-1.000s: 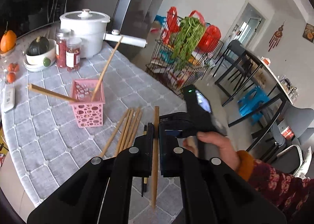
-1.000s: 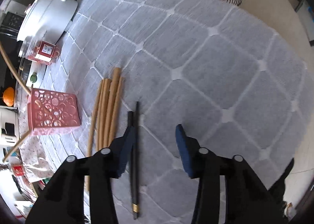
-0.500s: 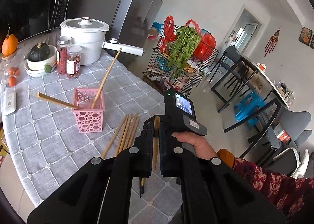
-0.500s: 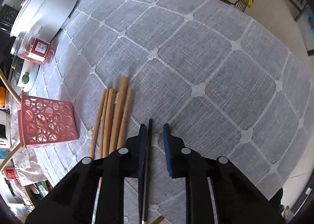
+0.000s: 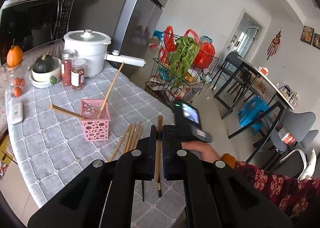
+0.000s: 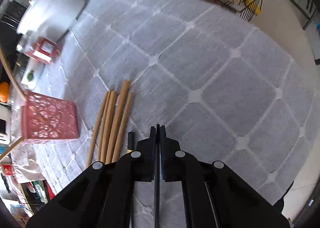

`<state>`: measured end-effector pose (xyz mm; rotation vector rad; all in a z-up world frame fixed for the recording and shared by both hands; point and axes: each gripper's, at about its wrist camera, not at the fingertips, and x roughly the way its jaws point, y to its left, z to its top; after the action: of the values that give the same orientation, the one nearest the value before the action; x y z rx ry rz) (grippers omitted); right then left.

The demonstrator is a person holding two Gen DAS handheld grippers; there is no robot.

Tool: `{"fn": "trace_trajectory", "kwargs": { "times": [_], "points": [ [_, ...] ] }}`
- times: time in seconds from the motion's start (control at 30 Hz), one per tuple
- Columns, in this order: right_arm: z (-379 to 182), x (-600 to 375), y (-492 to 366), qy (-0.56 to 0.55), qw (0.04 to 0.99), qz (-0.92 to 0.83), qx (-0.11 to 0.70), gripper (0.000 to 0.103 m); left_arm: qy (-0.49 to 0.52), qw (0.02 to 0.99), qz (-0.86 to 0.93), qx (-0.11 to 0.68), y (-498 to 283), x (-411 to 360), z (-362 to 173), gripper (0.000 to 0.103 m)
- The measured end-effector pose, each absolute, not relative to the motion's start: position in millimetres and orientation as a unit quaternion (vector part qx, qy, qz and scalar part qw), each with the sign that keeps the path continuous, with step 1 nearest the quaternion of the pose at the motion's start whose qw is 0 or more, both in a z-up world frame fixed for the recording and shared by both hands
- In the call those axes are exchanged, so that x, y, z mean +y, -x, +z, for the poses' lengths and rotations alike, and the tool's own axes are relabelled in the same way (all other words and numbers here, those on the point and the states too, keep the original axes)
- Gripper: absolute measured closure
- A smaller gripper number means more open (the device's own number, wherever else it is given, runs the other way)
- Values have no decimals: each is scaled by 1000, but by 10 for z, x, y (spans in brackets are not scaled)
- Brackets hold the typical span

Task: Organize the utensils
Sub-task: 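Close the left gripper on another wooden chopstick and lift it, then carry the chopstick over the pink basket and open the left gripper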

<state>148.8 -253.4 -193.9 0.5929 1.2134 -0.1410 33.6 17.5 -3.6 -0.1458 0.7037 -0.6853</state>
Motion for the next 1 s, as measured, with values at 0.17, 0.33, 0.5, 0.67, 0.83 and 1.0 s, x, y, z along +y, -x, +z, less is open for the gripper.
{"fn": "trace_trajectory", "kwargs": {
  "times": [0.17, 0.33, 0.5, 0.67, 0.83, 1.0],
  "points": [
    [-1567, -2670, -1118, -280, 806, -41, 520, 99, 75, 890, -317, 319, -310, 223, 86, 99],
    [-966, -2735, -740, -269, 842, -3, 467, 99, 91, 904, -290, 300, -376, 289, 250, 99],
    [-346, -2806, -596, -266, 868, 20, 418, 99, 101, 919, -262, 276, -465, 348, 473, 99],
    [303, -2802, -696, -258, 892, 40, 368, 99, 87, 942, -220, 237, -589, 342, 789, 99],
    [780, -2672, -916, -257, 904, 61, 335, 99, 69, 962, -163, 205, -854, 289, 1001, 99],
    [948, -2436, -1158, -246, 906, 81, 335, 99, 52, 970, -130, 198, -1100, 222, 968, 99]
  ]
}}
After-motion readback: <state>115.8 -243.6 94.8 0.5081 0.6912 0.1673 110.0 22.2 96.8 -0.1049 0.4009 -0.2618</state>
